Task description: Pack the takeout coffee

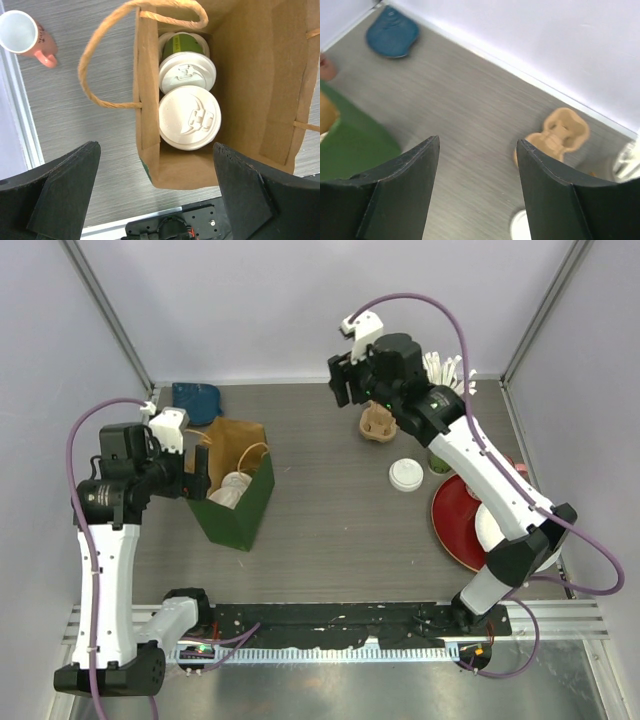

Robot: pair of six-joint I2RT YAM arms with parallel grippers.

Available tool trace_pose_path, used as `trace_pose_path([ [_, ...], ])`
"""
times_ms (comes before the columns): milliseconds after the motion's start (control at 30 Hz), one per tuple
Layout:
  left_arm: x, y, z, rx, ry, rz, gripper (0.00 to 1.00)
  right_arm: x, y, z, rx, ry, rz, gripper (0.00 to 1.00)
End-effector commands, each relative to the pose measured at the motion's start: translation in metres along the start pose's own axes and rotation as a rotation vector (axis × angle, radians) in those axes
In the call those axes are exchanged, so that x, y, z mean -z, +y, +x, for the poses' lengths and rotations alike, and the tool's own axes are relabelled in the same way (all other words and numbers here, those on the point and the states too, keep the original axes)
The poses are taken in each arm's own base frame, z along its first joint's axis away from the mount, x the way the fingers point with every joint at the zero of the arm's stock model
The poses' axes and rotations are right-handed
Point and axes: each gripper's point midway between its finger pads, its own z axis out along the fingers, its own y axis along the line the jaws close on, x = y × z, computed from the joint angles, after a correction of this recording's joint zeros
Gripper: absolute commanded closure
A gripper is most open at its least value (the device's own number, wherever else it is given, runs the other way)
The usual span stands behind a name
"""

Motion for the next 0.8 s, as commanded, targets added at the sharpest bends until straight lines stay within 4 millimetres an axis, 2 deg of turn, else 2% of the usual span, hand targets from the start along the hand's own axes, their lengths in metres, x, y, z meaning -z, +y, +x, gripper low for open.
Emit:
trace_pose_path([
  [0,0.017,0.007,-0.017,-0.024,-0.066,-0.054,0.0,0.037,-0.054,-0.038,-0.059,-0.124,0.151,0.32],
  [67,0.021,0.007,-0.021,-0.019,-0.083,-0.06,0.0,0.036,-0.068,-0.034,-0.065,-0.116,0.186,0.32],
  [100,0.023,0.007,-0.022,-0.018,-0.087,-0.061,0.0,0.035,-0.084,-0.029,-0.072,-0.104,0.222,0.32],
  [133,0.024,0.006,-0.023,-0.015,-0.089,-0.056,0.0,0.035,-0.091,-0.026,-0.075,-0.098,0.242,0.32],
  [333,0.03,0.005,-0.027,-0.011,-0.106,-0.06,0.0,0.017,-0.151,0.01,-0.119,-0.021,0.361,0.32],
  [533,0.041,0.009,-0.031,-0.026,-0.118,-0.092,0.0,0.001,-0.181,0.034,-0.148,0.019,0.403,0.32],
  [700,0.047,0.012,-0.033,-0.034,-0.115,-0.108,0.0,-0.005,-0.217,0.052,-0.154,0.045,0.487,0.35],
  [767,0.05,0.011,-0.035,-0.037,-0.119,-0.109,0.0,-0.008,-0.226,0.057,-0.159,0.049,0.502,0.38],
])
